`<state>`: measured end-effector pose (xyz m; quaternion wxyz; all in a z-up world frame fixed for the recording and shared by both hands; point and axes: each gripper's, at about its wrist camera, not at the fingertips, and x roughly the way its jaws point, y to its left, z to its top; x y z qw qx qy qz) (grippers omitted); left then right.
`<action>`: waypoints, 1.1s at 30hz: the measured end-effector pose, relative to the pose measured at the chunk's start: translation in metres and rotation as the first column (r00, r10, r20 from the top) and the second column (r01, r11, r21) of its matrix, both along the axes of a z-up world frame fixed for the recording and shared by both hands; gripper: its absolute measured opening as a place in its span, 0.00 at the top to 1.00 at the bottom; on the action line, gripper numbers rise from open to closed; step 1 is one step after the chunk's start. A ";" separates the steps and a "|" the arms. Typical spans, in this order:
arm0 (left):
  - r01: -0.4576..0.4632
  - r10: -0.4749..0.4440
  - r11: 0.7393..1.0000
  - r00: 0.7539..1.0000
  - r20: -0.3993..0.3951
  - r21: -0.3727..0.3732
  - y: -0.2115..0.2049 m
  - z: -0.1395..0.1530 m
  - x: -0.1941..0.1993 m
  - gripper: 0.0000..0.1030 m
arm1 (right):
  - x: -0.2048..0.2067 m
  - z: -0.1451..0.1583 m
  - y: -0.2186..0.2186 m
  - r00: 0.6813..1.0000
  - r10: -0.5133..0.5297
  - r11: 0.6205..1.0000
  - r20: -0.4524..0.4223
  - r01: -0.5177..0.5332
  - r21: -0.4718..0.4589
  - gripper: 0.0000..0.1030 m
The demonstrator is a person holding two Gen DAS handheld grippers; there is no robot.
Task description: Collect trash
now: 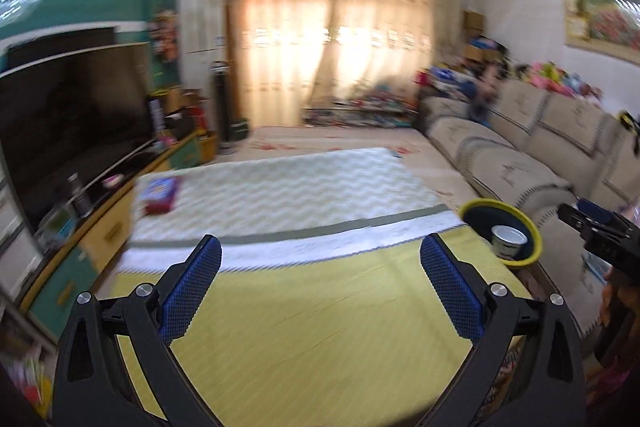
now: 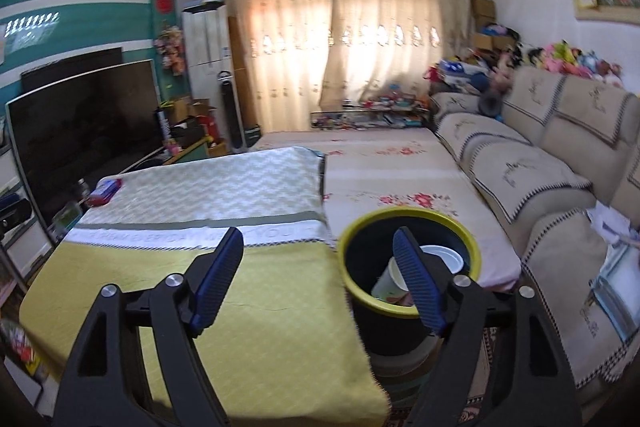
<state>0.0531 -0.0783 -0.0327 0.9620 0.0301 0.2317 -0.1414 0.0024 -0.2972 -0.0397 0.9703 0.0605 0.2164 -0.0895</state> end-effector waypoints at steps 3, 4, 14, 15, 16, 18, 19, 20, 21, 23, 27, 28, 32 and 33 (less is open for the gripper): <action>-0.059 0.059 0.997 0.998 0.000 -0.042 0.037 0.000 -0.022 0.05 | -0.009 0.008 0.012 1.000 0.020 0.999 0.006 -0.020 -0.031 0.26; -0.071 0.071 0.996 0.997 0.002 -0.048 0.044 0.000 -0.027 0.05 | -0.014 0.010 0.015 1.000 0.022 0.999 0.009 -0.022 -0.038 0.24; -0.107 0.110 0.992 0.993 0.043 -0.061 0.063 0.005 -0.068 0.05 | -0.038 0.016 0.025 1.000 0.013 0.999 0.022 -0.012 -0.051 0.21; -0.105 0.108 0.992 0.993 0.041 -0.063 0.061 0.005 -0.068 0.05 | -0.038 0.016 0.024 1.000 0.010 0.999 0.023 -0.009 -0.049 0.21; -0.100 0.103 0.993 0.994 0.039 -0.063 0.060 0.005 -0.068 0.05 | -0.038 0.016 0.022 1.000 0.006 0.999 0.024 -0.005 -0.045 0.21; -0.093 0.095 0.994 0.995 0.034 -0.059 0.059 0.005 -0.069 0.05 | -0.036 0.016 0.020 1.000 0.000 0.999 0.028 0.001 -0.040 0.21; -0.090 0.092 0.994 0.995 0.034 -0.057 0.056 0.005 -0.068 0.05 | -0.036 0.017 0.021 1.000 -0.002 0.999 0.030 0.003 -0.039 0.21; -0.087 0.089 0.995 0.995 0.034 -0.054 0.052 0.006 -0.066 0.05 | -0.035 0.017 0.020 1.000 -0.003 0.999 0.031 0.004 -0.038 0.21; -0.082 0.084 0.995 0.996 0.034 -0.050 0.050 0.005 -0.067 0.05 | -0.036 0.017 0.020 1.000 -0.004 0.999 0.031 0.005 -0.039 0.21; -0.078 0.079 0.996 0.996 0.031 -0.047 0.044 0.007 -0.065 0.05 | -0.036 0.017 0.020 1.000 -0.004 0.999 0.030 0.005 -0.038 0.21; -0.069 0.070 0.997 0.997 0.017 -0.042 0.039 0.005 -0.061 0.05 | -0.037 0.015 0.020 1.000 -0.003 0.999 0.027 0.004 -0.036 0.21; -0.068 0.069 0.997 0.997 0.015 -0.042 0.039 0.005 -0.061 0.05 | -0.037 0.015 0.019 1.000 -0.003 0.999 0.027 0.004 -0.035 0.21; -0.069 0.070 0.997 0.997 0.016 -0.043 0.038 0.004 -0.061 0.05 | -0.036 0.015 0.018 1.000 -0.004 0.999 0.026 0.005 -0.035 0.21; -0.068 0.069 0.997 0.998 0.016 -0.043 0.039 0.004 -0.060 0.05 | -0.036 0.015 0.018 1.000 -0.003 0.999 0.026 0.004 -0.034 0.21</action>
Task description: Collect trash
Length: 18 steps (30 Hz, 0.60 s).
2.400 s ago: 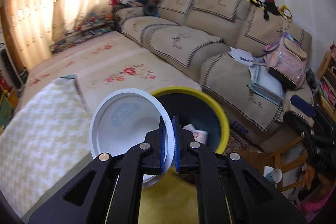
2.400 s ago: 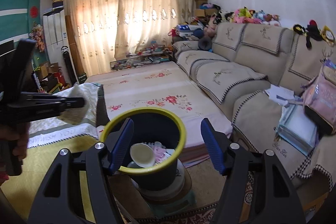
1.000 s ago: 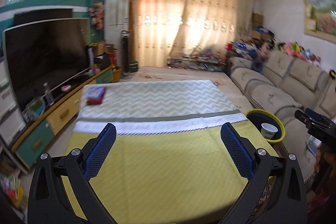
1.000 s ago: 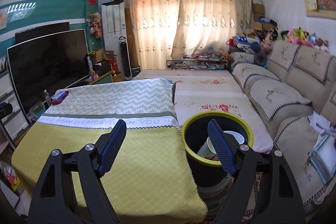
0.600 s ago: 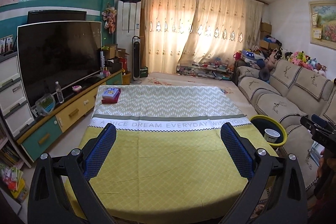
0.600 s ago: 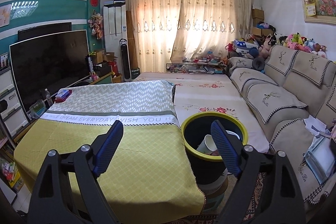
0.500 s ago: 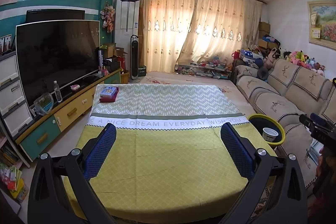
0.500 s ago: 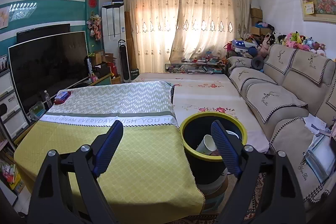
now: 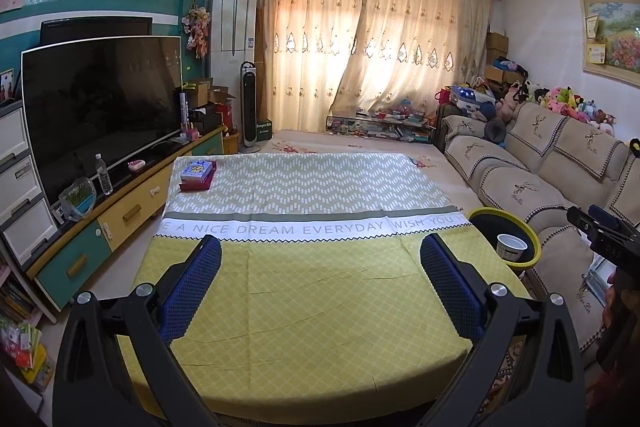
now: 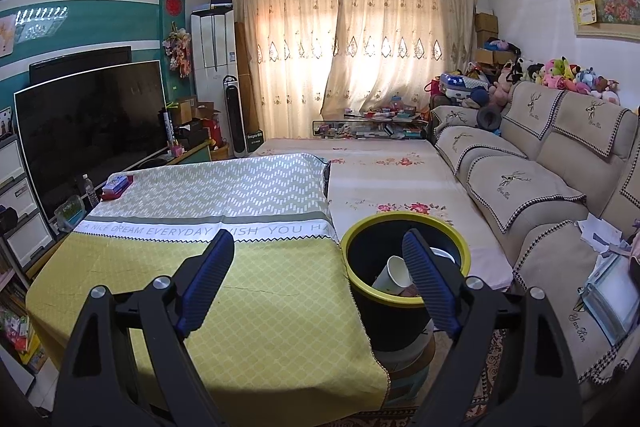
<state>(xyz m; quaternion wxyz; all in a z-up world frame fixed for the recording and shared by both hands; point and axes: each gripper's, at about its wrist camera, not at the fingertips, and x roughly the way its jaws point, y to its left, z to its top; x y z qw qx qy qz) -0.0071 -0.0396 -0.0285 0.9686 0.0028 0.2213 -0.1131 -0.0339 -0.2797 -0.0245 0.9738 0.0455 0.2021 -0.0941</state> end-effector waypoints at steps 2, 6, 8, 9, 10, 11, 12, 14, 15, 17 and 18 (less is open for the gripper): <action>-0.001 0.001 1.000 1.000 0.001 0.001 -0.001 -0.001 0.000 0.05 | 0.000 0.000 0.000 1.000 0.001 1.000 0.000 -0.001 0.000 0.21; 0.000 0.000 1.000 1.000 0.001 0.000 0.002 0.000 0.004 0.05 | 0.001 -0.001 -0.001 1.000 0.002 1.000 0.000 -0.002 0.001 0.21; 0.000 0.000 1.000 1.000 0.002 0.002 0.001 -0.001 0.004 0.05 | 0.001 -0.001 -0.001 1.000 0.003 1.000 0.000 -0.003 0.002 0.21; -0.002 0.002 1.000 1.000 0.003 0.002 0.001 -0.001 0.003 0.05 | 0.001 -0.002 -0.002 1.000 0.004 1.000 0.000 -0.004 0.002 0.21; -0.001 0.001 1.000 1.000 0.003 0.002 0.001 -0.001 0.004 0.05 | 0.002 -0.002 -0.002 1.000 0.005 1.000 0.000 -0.005 0.002 0.21; 0.001 -0.001 1.000 1.000 0.002 0.001 0.001 -0.001 0.004 0.05 | 0.002 -0.002 -0.002 1.000 0.005 1.000 0.001 -0.005 0.003 0.21; 0.001 -0.001 1.000 1.000 0.001 0.001 0.001 0.000 0.004 0.05 | 0.002 -0.003 -0.002 1.000 0.004 1.000 0.000 -0.004 0.003 0.21; 0.003 -0.003 1.000 1.000 0.000 0.003 0.001 -0.001 0.006 0.05 | 0.002 -0.003 -0.002 1.000 0.004 1.000 0.000 -0.004 0.002 0.21; 0.004 -0.004 1.000 1.000 -0.001 0.004 0.001 0.000 0.006 0.05 | 0.002 -0.003 -0.002 1.000 0.005 1.000 0.000 -0.005 0.003 0.21; 0.007 -0.007 1.000 1.000 -0.003 0.002 0.000 0.000 0.007 0.05 | 0.003 -0.004 -0.004 1.000 0.005 1.000 -0.003 -0.005 0.005 0.21; 0.008 -0.008 1.000 1.000 -0.004 0.003 0.001 -0.001 0.007 0.05 | 0.003 -0.004 -0.003 1.000 0.006 1.000 -0.003 -0.006 0.006 0.21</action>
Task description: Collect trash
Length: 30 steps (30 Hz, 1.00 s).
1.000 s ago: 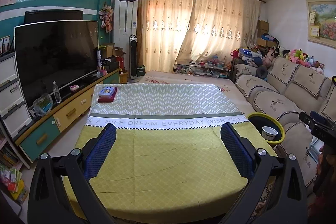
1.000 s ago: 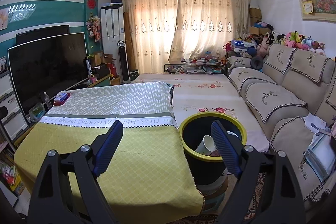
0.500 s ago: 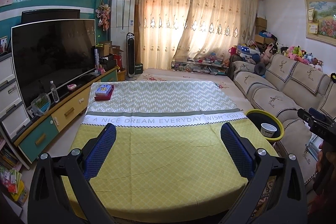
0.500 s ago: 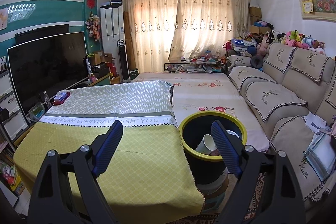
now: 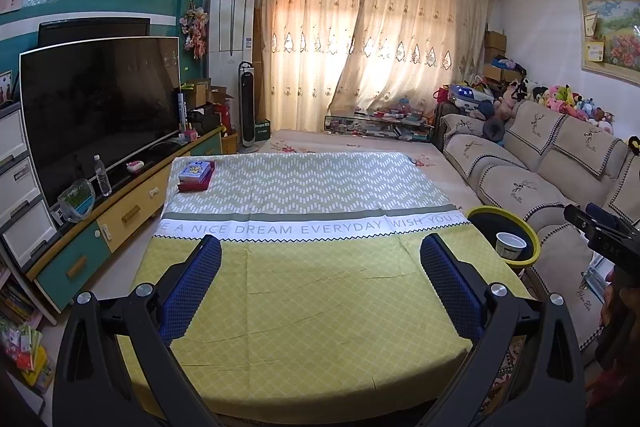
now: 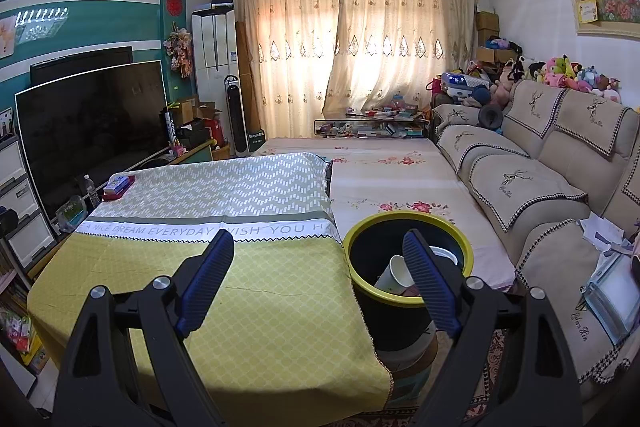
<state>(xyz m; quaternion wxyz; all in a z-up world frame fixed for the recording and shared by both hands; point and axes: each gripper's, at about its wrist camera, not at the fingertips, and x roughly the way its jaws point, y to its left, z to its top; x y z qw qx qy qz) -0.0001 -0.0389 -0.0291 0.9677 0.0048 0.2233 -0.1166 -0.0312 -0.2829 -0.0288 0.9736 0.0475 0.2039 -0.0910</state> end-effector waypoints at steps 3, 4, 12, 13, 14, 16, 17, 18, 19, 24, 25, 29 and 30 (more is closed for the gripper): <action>0.001 -0.001 1.000 1.000 -0.003 0.000 -0.001 -0.001 0.001 0.05 | 0.000 0.000 0.000 1.000 0.000 1.000 0.000 0.000 0.001 0.21; 0.001 -0.001 1.000 1.000 -0.003 -0.001 -0.001 -0.001 0.001 0.05 | 0.000 -0.001 0.000 1.000 0.001 1.000 0.000 -0.001 0.002 0.21; 0.001 -0.001 1.000 1.000 -0.004 0.000 -0.002 -0.002 0.000 0.05 | 0.000 -0.002 0.001 1.000 0.003 1.000 -0.001 -0.003 0.001 0.21; 0.001 -0.001 1.000 1.000 -0.004 0.000 0.000 -0.002 0.001 0.05 | 0.000 -0.002 0.001 1.000 0.002 1.000 0.000 -0.002 0.002 0.21; 0.001 -0.001 1.000 1.000 -0.004 -0.001 0.000 -0.002 0.001 0.05 | 0.000 -0.002 0.001 1.000 0.002 1.000 -0.001 -0.002 0.002 0.21; 0.001 -0.001 1.000 1.000 -0.004 0.001 0.000 -0.002 0.001 0.05 | 0.000 -0.002 0.001 1.000 0.002 1.000 -0.001 -0.002 0.002 0.21; 0.002 -0.002 1.000 1.000 -0.004 0.001 0.000 -0.002 0.001 0.05 | 0.000 -0.002 0.001 1.000 0.002 1.000 -0.001 -0.002 0.002 0.21; 0.002 -0.002 1.000 1.000 -0.005 -0.001 0.000 -0.002 0.001 0.05 | 0.000 -0.002 0.001 1.000 0.003 1.000 -0.001 -0.003 0.003 0.21; 0.002 -0.002 1.000 1.000 -0.005 -0.001 0.000 -0.002 0.001 0.05 | 0.000 -0.001 0.001 1.000 0.003 1.000 -0.001 -0.003 0.002 0.21; 0.004 -0.004 1.000 1.000 -0.008 0.000 0.003 -0.006 0.003 0.05 | 0.000 -0.001 0.001 1.000 0.003 1.000 -0.002 -0.003 0.003 0.21; 0.004 -0.004 1.000 1.000 -0.008 0.001 0.003 -0.006 0.003 0.05 | 0.000 -0.001 0.001 1.000 0.002 1.000 -0.002 -0.002 0.002 0.21; 0.004 -0.004 1.000 1.000 -0.010 0.003 0.003 -0.007 0.003 0.05 | 0.001 -0.004 0.002 1.000 0.004 1.000 -0.005 -0.003 0.004 0.21; 0.005 -0.005 1.000 1.000 -0.011 0.002 0.002 -0.009 0.003 0.05 | 0.001 -0.004 0.003 1.000 0.003 1.000 -0.005 -0.003 0.003 0.21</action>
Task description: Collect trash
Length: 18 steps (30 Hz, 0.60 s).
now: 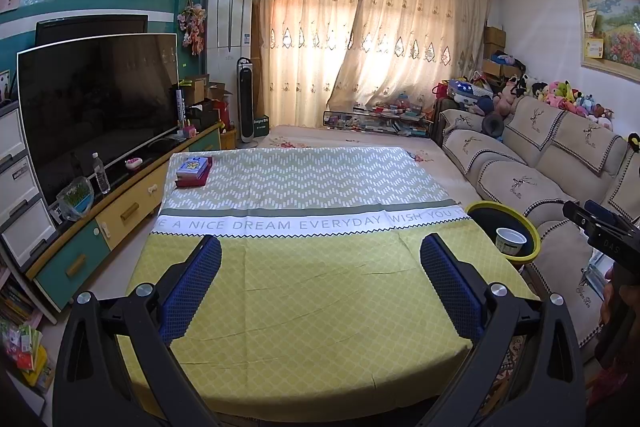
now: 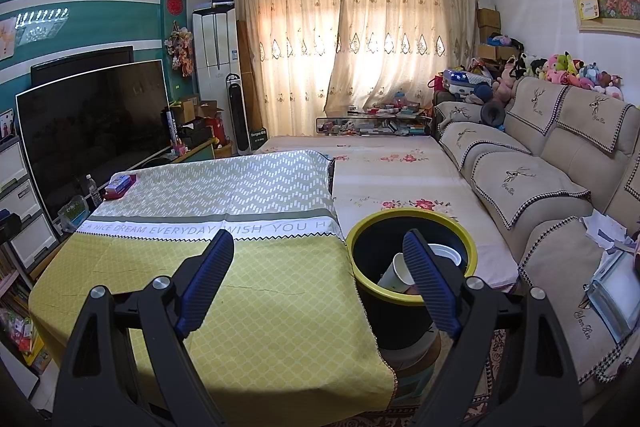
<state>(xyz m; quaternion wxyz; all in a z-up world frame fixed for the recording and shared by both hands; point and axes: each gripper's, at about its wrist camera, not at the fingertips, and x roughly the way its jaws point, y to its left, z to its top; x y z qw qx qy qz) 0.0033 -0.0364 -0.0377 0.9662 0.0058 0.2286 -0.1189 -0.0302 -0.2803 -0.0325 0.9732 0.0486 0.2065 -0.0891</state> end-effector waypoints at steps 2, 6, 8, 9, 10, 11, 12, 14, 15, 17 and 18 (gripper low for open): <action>0.002 -0.002 1.000 1.000 -0.001 0.000 0.000 -0.001 0.000 0.05 | 0.000 0.001 -0.001 1.000 0.001 1.000 0.001 -0.001 0.001 0.21; 0.003 -0.003 1.000 1.000 -0.002 0.000 -0.001 -0.002 0.001 0.05 | 0.001 0.000 0.001 1.000 0.001 1.000 0.000 -0.001 0.001 0.20; 0.002 -0.002 1.000 1.000 -0.002 0.001 -0.001 -0.002 0.000 0.05 | 0.001 -0.001 0.001 1.000 0.002 1.000 0.000 -0.002 0.002 0.20; 0.002 -0.002 1.000 1.000 -0.003 0.001 -0.001 -0.002 0.000 0.05 | 0.001 -0.001 0.001 1.000 0.002 1.000 0.000 -0.002 0.002 0.20; 0.002 -0.002 1.000 1.000 -0.003 0.000 -0.001 -0.002 0.000 0.05 | 0.001 -0.002 0.003 1.000 0.003 1.000 -0.002 -0.003 0.003 0.20; 0.003 -0.003 1.000 1.000 -0.004 -0.001 -0.001 -0.002 0.001 0.05 | 0.002 -0.003 0.003 1.000 0.004 1.000 -0.002 -0.004 0.004 0.20; 0.003 -0.003 1.000 1.000 -0.004 0.000 -0.002 -0.003 0.001 0.05 | 0.002 -0.003 0.004 1.000 0.005 1.000 -0.002 -0.005 0.005 0.20; 0.003 -0.003 1.000 1.000 -0.003 0.000 -0.002 -0.004 0.001 0.05 | 0.002 -0.003 0.004 1.000 0.005 1.000 -0.003 -0.005 0.004 0.20; 0.004 -0.004 1.000 1.000 -0.004 -0.001 -0.002 -0.004 0.001 0.05 | 0.002 -0.004 0.005 1.000 0.006 1.000 -0.002 -0.006 0.004 0.20; 0.003 -0.003 1.000 1.000 -0.004 0.000 -0.001 -0.003 0.001 0.05 | 0.003 -0.003 0.005 1.000 0.007 1.000 -0.002 -0.007 0.006 0.20; 0.003 -0.003 1.000 1.000 -0.004 0.000 -0.002 -0.003 0.001 0.05 | 0.003 -0.004 0.006 1.000 0.008 1.000 -0.002 -0.008 0.006 0.20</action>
